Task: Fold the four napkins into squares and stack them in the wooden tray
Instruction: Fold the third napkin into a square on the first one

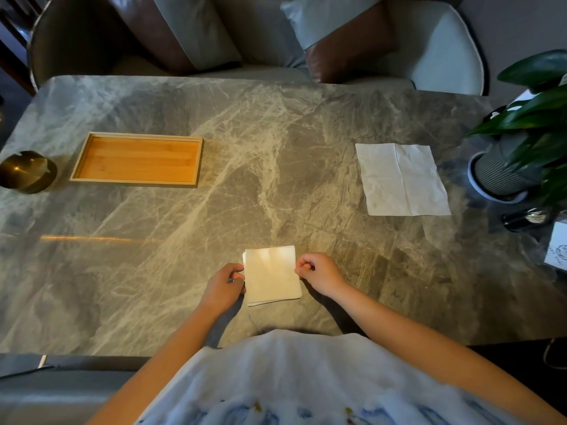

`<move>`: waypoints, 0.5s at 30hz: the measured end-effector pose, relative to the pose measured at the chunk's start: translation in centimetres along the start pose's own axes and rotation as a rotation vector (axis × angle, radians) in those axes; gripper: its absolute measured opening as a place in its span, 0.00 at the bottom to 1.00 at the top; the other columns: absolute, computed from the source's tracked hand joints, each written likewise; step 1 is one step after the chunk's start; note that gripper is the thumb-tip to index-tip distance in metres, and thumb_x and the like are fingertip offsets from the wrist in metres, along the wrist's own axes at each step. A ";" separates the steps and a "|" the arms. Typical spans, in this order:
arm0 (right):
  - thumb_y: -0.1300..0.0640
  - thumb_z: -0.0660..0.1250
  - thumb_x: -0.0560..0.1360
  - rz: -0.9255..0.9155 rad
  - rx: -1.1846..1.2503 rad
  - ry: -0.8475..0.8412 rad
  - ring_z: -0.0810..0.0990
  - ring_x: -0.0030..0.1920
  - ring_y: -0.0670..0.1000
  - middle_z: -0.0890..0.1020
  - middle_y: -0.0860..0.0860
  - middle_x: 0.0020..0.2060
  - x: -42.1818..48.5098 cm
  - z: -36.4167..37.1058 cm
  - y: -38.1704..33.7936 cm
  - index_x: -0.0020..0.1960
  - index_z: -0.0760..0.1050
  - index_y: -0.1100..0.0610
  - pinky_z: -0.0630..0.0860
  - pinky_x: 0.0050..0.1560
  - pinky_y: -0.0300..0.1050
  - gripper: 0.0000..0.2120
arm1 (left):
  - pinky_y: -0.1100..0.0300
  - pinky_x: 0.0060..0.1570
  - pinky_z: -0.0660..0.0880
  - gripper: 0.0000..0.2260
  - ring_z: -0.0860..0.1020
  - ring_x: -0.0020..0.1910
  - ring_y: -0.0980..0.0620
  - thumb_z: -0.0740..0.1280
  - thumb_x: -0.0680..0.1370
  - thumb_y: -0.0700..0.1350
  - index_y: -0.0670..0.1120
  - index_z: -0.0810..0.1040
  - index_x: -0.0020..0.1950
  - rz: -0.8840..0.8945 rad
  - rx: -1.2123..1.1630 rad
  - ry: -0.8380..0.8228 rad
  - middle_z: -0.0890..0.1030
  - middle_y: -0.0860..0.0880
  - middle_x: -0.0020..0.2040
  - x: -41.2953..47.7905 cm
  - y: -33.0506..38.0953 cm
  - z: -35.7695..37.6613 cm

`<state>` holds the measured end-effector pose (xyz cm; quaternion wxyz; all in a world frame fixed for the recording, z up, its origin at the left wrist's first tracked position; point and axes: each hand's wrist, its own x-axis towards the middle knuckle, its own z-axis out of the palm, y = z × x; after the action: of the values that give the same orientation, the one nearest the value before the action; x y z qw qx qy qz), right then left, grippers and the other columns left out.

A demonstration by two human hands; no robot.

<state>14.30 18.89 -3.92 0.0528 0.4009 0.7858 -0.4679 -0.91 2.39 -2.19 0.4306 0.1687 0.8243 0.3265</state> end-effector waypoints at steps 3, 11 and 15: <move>0.62 0.67 0.75 -0.014 0.020 0.000 0.75 0.37 0.50 0.76 0.49 0.33 -0.1 -0.1 -0.3 0.41 0.78 0.60 0.75 0.46 0.48 0.04 | 0.53 0.51 0.75 0.14 0.81 0.46 0.45 0.57 0.78 0.37 0.43 0.76 0.59 -0.003 -0.003 -0.003 0.82 0.42 0.46 -0.1 0.2 0.0; 0.63 0.65 0.76 -0.026 -0.008 -0.038 0.77 0.37 0.53 0.79 0.54 0.34 -0.2 -0.5 -0.6 0.43 0.77 0.62 0.77 0.47 0.52 0.04 | 0.51 0.53 0.76 0.14 0.81 0.47 0.45 0.56 0.78 0.36 0.43 0.76 0.60 -0.004 -0.020 -0.020 0.82 0.42 0.46 -0.1 0.2 0.0; 0.63 0.66 0.76 -0.017 -0.025 -0.038 0.77 0.37 0.53 0.79 0.55 0.34 -0.1 -0.4 -0.7 0.43 0.77 0.62 0.77 0.48 0.52 0.04 | 0.50 0.54 0.77 0.14 0.82 0.47 0.45 0.56 0.78 0.37 0.44 0.76 0.59 -0.001 -0.032 -0.030 0.83 0.43 0.47 -0.1 0.2 0.0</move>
<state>14.02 18.94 -3.15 0.0689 0.3845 0.7938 -0.4661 -0.86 2.50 -2.05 0.4458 0.1663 0.8126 0.3367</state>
